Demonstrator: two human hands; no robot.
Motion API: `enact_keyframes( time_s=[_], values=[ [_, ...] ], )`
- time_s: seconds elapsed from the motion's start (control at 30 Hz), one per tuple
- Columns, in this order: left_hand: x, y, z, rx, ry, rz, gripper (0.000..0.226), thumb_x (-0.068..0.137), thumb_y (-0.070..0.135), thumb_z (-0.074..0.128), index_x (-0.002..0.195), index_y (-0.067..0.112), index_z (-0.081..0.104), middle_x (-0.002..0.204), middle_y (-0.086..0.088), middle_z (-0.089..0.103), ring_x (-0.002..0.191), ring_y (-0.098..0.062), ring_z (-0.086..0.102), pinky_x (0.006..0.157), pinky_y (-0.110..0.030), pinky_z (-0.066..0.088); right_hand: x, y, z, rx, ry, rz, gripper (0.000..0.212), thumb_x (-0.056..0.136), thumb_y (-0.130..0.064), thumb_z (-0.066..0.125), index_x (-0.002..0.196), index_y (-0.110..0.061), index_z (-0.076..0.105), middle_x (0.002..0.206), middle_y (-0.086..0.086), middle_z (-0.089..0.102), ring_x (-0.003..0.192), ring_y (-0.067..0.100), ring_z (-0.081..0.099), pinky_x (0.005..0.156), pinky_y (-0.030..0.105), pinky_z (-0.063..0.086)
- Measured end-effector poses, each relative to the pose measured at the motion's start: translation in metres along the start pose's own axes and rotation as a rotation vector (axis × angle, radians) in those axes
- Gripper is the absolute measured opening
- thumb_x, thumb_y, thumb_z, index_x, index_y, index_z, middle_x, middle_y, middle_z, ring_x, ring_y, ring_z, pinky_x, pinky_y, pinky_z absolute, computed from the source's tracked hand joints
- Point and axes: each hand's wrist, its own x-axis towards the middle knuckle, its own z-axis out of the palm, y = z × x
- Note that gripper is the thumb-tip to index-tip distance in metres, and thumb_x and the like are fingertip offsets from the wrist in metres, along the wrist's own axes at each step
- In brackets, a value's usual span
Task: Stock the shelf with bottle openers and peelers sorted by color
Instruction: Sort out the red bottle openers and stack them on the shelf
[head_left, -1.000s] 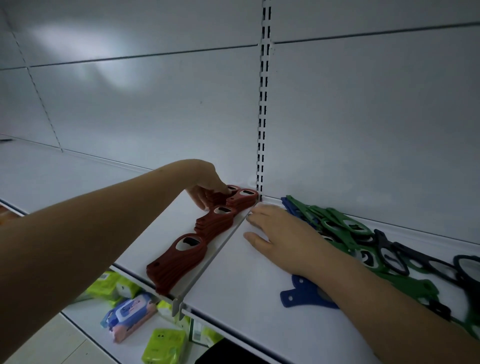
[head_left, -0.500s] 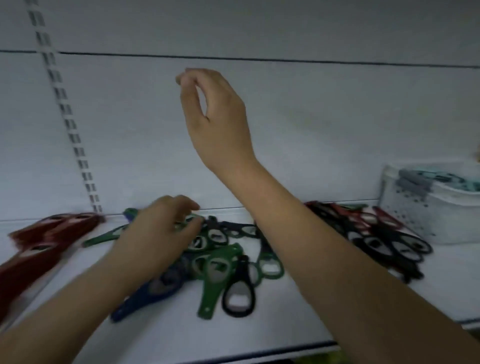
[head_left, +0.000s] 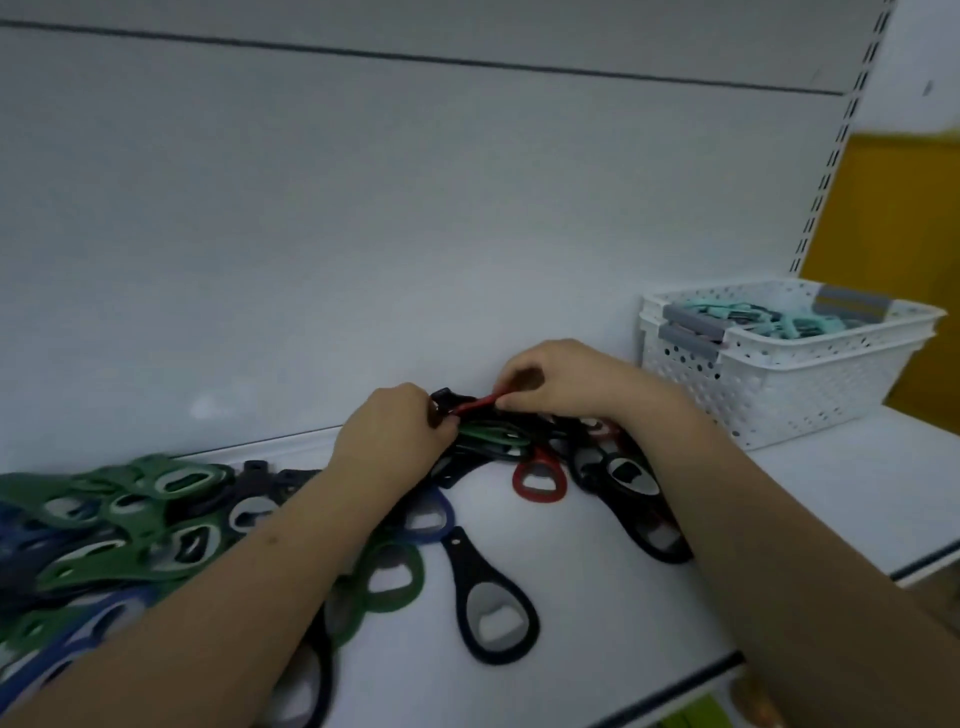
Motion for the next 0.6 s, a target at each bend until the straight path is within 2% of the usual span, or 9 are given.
enact_keyframes(
  time_s=[0.07,0.17,0.23,0.33,0.43,0.5,0.6],
  values=[
    [0.004,-0.006,0.003,-0.07,-0.002,0.005,0.026,0.09,0.042,0.064,0.088,0.017,0.073,0.082,-0.001,0.069,0.077,-0.019,0.064,0.064,-0.027,0.047,0.002,0.002,0.008,0.047,-0.01,-0.007,0.026,0.087,-0.048,0.069,0.106,-0.03,0.073,0.101,-0.016,0.068,0.094,0.001,0.062,0.086,0.019,0.049],
    [0.007,-0.014,-0.001,-0.201,-0.009,-0.01,0.018,0.087,0.041,0.07,0.092,0.025,0.076,0.082,0.011,0.068,0.072,-0.002,0.058,0.056,-0.01,0.037,0.005,-0.004,0.01,0.043,-0.009,-0.025,0.031,0.081,-0.055,0.072,0.101,-0.031,0.072,0.096,-0.016,0.068,0.09,0.0,0.062,0.08,0.018,0.051],
    [0.008,-0.015,0.002,-0.25,0.022,-0.02,0.014,0.084,0.038,0.074,0.088,0.024,0.076,0.078,0.013,0.067,0.069,0.003,0.056,0.052,-0.007,0.037,0.007,-0.007,0.012,-0.018,0.007,-0.041,0.026,0.083,-0.046,0.073,0.1,-0.027,0.071,0.094,-0.013,0.066,0.088,0.005,0.062,0.077,0.021,0.052],
    [0.005,-0.014,0.005,-0.299,0.112,-0.008,0.008,0.082,0.028,0.076,0.084,0.021,0.074,0.074,0.013,0.066,0.067,0.003,0.058,0.054,-0.002,0.04,0.006,-0.01,0.018,-0.073,0.121,-0.081,0.016,0.083,-0.034,0.074,0.095,-0.023,0.07,0.09,-0.009,0.065,0.084,0.01,0.062,0.077,0.031,0.054],
    [0.003,-0.012,0.001,-0.345,0.169,0.007,0.013,0.079,0.032,0.078,0.082,0.026,0.067,0.075,0.009,0.067,0.066,-0.002,0.061,0.052,-0.01,0.042,0.006,-0.011,0.018,-0.048,0.245,-0.084,0.018,0.08,-0.04,0.077,0.091,-0.027,0.069,0.086,-0.01,0.065,0.081,0.01,0.06,0.077,0.036,0.054],
    [0.001,-0.009,-0.002,-0.368,0.181,0.053,0.019,0.08,0.039,0.077,0.086,0.026,0.064,0.078,0.009,0.066,0.07,-0.004,0.062,0.056,-0.015,0.043,0.006,-0.011,0.016,-0.026,0.31,-0.106,0.019,0.08,-0.042,0.076,0.091,-0.028,0.068,0.086,-0.011,0.065,0.082,0.01,0.06,0.077,0.037,0.053],
    [-0.002,-0.004,-0.004,-0.28,0.206,0.198,0.018,0.092,0.044,0.061,0.096,0.027,0.066,0.082,0.009,0.058,0.072,-0.002,0.055,0.059,-0.013,0.036,0.004,-0.013,0.013,-0.002,0.337,-0.179,0.019,0.081,-0.04,0.076,0.092,-0.027,0.069,0.087,-0.01,0.062,0.082,0.008,0.057,0.076,0.029,0.049]
  ],
)
